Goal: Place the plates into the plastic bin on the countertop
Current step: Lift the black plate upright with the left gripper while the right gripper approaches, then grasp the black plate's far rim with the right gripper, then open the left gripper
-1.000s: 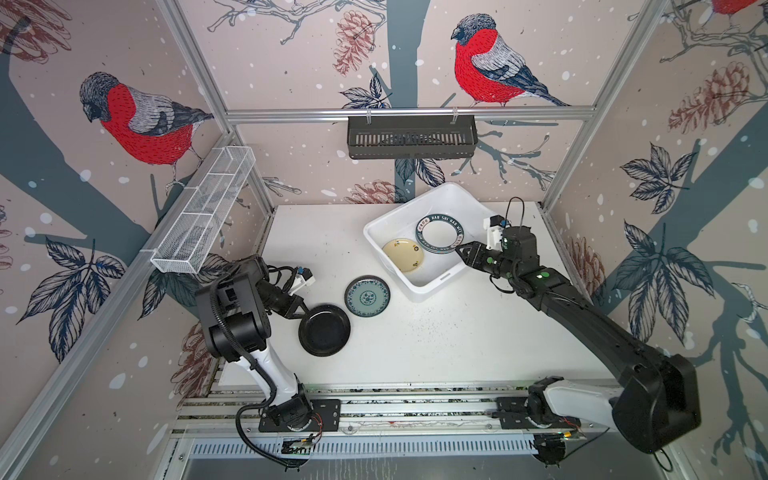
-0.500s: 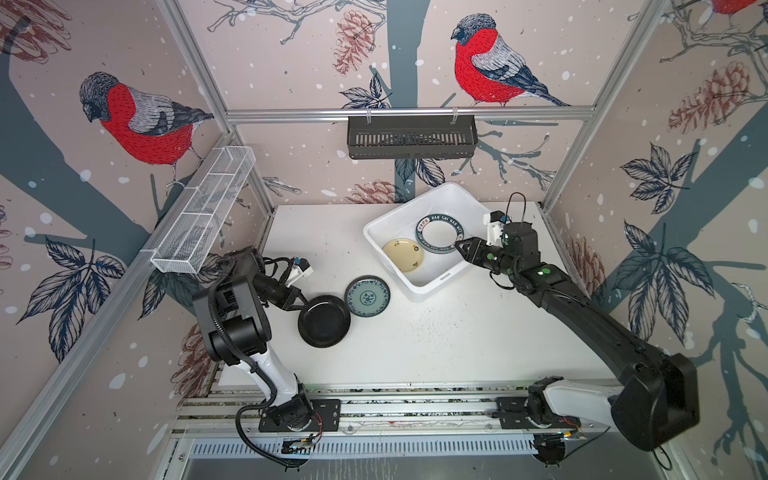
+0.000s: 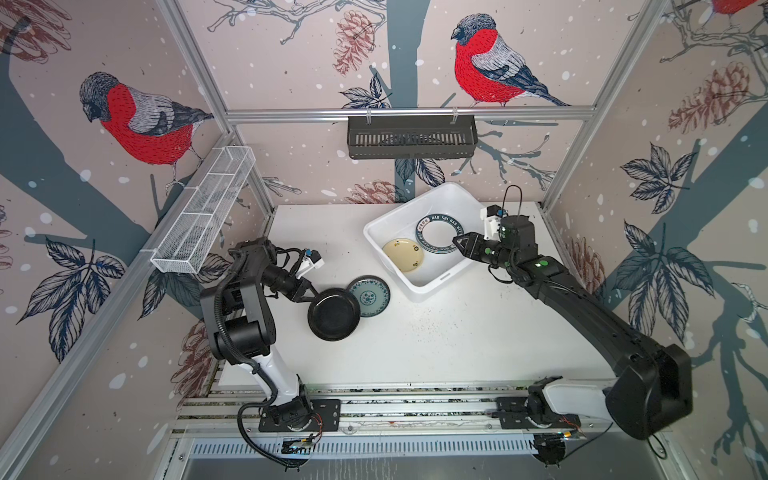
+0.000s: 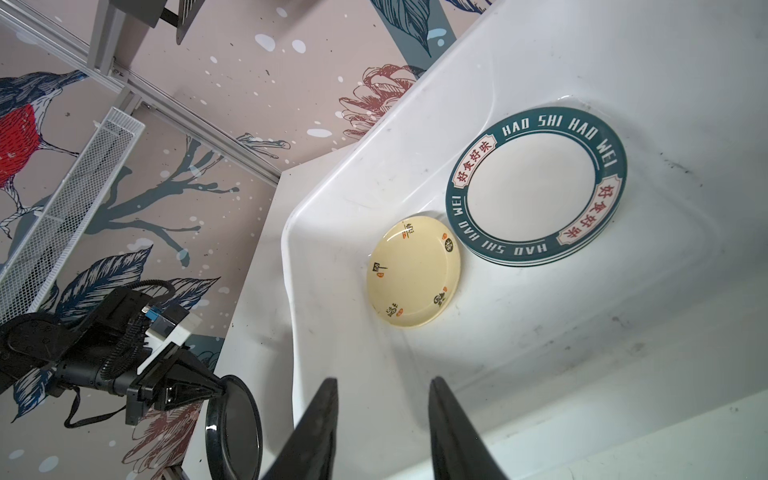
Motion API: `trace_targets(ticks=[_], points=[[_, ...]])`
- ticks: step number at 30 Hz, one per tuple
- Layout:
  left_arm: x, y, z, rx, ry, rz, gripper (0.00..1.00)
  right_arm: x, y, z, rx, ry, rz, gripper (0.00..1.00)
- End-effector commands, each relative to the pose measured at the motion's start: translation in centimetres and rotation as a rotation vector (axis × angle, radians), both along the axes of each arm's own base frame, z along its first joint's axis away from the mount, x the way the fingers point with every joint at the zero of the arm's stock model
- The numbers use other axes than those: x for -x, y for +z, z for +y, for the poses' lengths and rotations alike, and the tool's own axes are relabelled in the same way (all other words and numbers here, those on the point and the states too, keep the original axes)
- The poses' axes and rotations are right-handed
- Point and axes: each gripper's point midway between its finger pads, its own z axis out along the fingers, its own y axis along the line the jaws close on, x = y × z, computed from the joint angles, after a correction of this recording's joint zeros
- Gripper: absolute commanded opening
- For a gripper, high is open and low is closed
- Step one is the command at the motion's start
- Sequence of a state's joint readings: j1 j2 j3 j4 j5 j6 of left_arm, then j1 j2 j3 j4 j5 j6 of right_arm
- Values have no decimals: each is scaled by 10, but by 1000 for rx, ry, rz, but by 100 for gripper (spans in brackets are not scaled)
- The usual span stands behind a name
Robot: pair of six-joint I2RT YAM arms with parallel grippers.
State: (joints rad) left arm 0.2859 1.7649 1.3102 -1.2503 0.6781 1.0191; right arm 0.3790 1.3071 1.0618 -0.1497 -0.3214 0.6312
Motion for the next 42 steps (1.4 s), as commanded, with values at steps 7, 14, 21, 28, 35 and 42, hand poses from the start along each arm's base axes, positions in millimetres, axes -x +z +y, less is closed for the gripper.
trace_targets(ticks=[7, 14, 21, 28, 35, 42], points=[[-11, 27, -25, 54, 1, -2, 0, -2, 3, 8, 2, 42, -4, 43], [-25, 44, -43, 41, -21, -36, 0, 1, 3, 24, -3, 119, 4, 44], [-48, 74, -67, 51, -49, -99, 0, 18, 9, 68, 18, 286, -32, 45], [-63, 107, -90, 42, -79, -178, 0, 44, 16, 114, 44, 444, -69, 47], [-71, 125, -107, 49, -99, -221, 0, 46, 6, 129, 115, 420, -74, 47], [-70, 135, -125, 74, -122, -244, 0, 53, 1, 143, 133, 432, -92, 47]])
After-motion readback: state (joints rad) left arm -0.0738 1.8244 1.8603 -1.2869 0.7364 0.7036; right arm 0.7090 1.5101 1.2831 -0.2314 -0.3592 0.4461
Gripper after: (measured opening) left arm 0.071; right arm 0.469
